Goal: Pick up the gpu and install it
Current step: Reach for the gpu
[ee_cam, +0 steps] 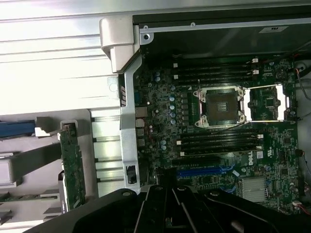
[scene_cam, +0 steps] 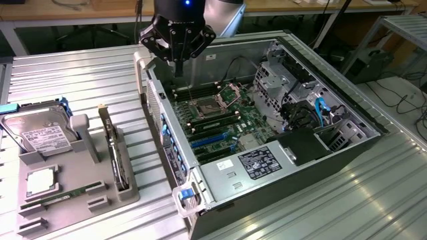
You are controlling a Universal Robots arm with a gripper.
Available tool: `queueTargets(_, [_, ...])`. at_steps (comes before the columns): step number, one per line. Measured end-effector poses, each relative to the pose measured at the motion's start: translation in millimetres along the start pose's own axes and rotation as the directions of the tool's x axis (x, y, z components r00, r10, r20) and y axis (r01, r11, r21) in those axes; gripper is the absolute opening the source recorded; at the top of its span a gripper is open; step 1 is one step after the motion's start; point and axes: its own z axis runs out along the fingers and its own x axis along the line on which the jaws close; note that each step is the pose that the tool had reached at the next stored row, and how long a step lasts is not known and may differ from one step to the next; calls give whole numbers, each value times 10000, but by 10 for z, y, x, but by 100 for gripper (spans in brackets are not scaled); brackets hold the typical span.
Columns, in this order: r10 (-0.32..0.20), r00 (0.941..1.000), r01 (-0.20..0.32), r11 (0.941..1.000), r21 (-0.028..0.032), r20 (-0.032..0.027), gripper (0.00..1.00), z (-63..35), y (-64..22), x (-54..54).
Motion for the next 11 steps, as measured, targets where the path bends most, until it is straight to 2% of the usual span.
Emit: queueTargets(11, [0, 10000, 0, 10000, -1, -1, 11, 0, -7, 87])
